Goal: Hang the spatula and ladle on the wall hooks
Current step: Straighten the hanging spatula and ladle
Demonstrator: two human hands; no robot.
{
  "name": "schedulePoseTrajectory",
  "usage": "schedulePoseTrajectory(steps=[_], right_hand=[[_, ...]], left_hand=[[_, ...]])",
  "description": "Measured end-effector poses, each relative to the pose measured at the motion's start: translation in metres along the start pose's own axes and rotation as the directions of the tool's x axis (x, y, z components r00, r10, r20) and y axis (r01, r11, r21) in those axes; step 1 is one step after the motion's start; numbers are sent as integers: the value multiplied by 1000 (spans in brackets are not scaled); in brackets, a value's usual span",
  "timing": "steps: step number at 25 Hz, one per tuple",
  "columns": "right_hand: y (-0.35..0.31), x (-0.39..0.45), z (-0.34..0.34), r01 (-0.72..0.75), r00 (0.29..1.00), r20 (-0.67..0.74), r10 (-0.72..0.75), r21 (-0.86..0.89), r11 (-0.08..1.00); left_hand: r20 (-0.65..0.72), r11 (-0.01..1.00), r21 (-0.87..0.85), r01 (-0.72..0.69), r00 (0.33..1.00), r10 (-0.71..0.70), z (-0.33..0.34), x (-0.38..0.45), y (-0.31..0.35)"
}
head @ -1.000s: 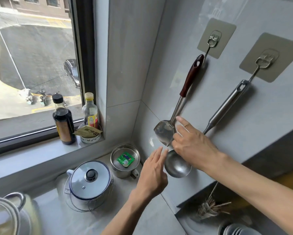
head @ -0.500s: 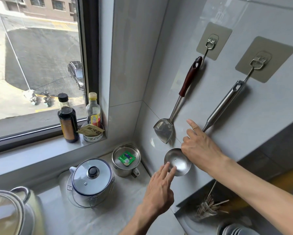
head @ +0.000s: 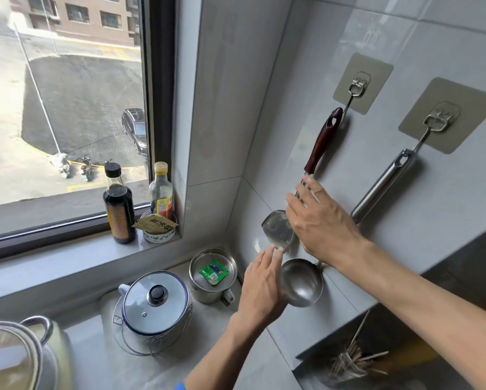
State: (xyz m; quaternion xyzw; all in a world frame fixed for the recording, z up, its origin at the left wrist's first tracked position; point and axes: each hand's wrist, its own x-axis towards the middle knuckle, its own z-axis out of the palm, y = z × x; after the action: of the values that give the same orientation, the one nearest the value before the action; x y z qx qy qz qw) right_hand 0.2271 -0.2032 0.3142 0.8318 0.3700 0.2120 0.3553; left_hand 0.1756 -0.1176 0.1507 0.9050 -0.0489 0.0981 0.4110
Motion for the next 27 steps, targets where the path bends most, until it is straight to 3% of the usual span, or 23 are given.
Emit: schedulePoseTrajectory(steps=[3, 11, 27], right_hand=[[4, 8, -1, 37, 998, 59, -32, -80, 996], [6, 14, 12, 68, 987, 153, -54, -85, 994], [4, 14, 17, 61, 987, 156, -49, -74, 995]], left_hand=[[50, 999, 34, 4, 999, -5, -7, 22, 6], [96, 999, 36, 11, 995, -15, -15, 55, 8], [107, 1000, 24, 17, 994, -19, -17, 60, 11]])
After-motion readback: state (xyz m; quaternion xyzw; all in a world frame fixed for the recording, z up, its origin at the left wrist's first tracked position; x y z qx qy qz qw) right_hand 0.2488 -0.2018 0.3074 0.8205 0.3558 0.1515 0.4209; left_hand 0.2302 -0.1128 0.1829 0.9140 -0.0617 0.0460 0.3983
